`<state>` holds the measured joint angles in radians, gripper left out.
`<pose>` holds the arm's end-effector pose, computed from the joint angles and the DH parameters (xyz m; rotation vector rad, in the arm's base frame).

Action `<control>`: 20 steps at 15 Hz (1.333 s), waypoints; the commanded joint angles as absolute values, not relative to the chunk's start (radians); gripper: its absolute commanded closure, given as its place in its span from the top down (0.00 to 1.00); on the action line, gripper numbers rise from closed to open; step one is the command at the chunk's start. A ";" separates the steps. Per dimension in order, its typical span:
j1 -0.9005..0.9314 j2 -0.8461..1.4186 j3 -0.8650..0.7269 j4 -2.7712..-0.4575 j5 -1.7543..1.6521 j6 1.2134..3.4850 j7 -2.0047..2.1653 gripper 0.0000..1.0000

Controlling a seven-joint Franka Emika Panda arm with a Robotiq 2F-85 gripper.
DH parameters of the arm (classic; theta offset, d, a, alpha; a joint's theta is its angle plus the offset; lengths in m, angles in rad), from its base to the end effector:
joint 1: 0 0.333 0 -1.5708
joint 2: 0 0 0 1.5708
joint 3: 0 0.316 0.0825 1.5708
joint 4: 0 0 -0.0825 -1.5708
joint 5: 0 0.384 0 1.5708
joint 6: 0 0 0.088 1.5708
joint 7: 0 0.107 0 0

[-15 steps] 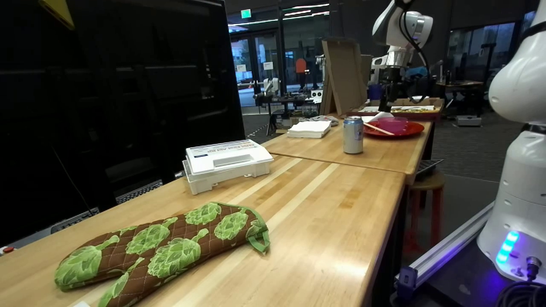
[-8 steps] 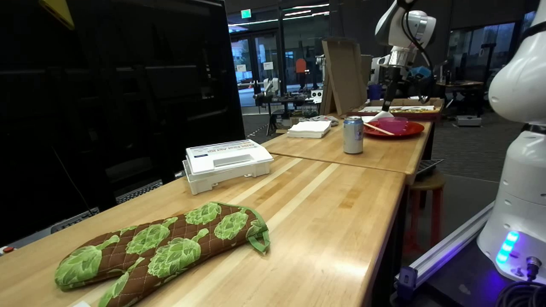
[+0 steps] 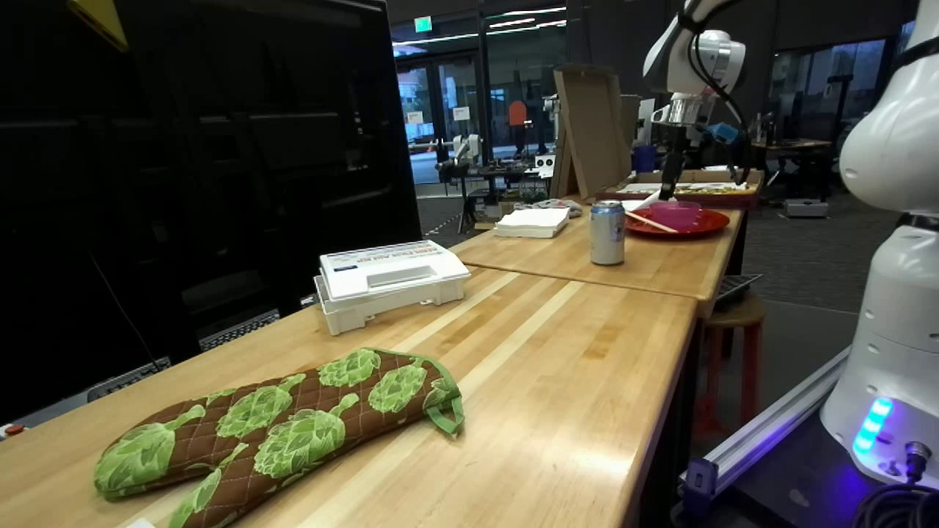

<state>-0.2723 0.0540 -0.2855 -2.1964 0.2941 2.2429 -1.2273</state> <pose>0.4611 -0.2770 0.3613 -2.9064 -0.7197 -0.2470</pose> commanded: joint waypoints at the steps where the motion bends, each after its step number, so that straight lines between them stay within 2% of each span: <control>1: -0.277 0.109 -0.270 -2.160 0.251 2.263 -1.165 1.00; 11: -0.288 0.219 -0.241 -2.071 0.155 2.250 -1.069 1.00; 12: -0.289 0.226 -0.238 -2.063 0.148 2.248 -1.065 0.90; 13: -0.289 0.231 -0.237 -2.057 0.141 2.249 -1.060 0.74; 14: -0.290 0.234 -0.235 -2.052 0.135 2.248 -1.057 0.69; 20: -0.288 0.241 -0.228 -2.028 0.096 2.243 -1.042 0.21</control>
